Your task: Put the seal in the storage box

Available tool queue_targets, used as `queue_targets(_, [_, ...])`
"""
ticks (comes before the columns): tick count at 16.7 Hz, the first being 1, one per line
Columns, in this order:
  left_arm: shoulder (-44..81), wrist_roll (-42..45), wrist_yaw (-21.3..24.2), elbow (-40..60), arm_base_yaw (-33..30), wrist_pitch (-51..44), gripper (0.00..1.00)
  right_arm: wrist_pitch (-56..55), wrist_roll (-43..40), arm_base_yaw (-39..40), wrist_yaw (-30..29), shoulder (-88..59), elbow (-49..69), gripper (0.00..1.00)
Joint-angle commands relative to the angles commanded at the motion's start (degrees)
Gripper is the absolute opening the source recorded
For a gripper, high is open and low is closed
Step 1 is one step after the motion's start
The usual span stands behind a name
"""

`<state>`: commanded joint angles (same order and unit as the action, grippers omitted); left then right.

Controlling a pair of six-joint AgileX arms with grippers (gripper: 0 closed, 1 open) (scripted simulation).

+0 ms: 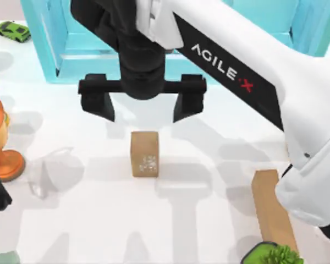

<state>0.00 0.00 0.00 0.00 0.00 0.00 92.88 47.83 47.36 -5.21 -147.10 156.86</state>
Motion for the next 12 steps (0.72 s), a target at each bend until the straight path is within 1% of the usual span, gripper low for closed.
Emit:
queue_targets(4, [0.0, 0.0, 0.0, 0.0, 0.0, 0.0, 1.0, 2.0, 0.96, 0.16, 0.7, -2.83, 1.86, 1.0])
queue_targets(10, [0.0, 0.0, 0.0, 0.0, 0.0, 0.0, 1.0, 1.79, 0.9, -0.17, 0.65, -2.85, 1.67, 1.0])
queue_targets(12, [0.0, 0.0, 0.0, 0.0, 0.0, 0.0, 1.0, 0.2, 0.76, -0.13, 0.69, -2.51, -0.24, 1.0])
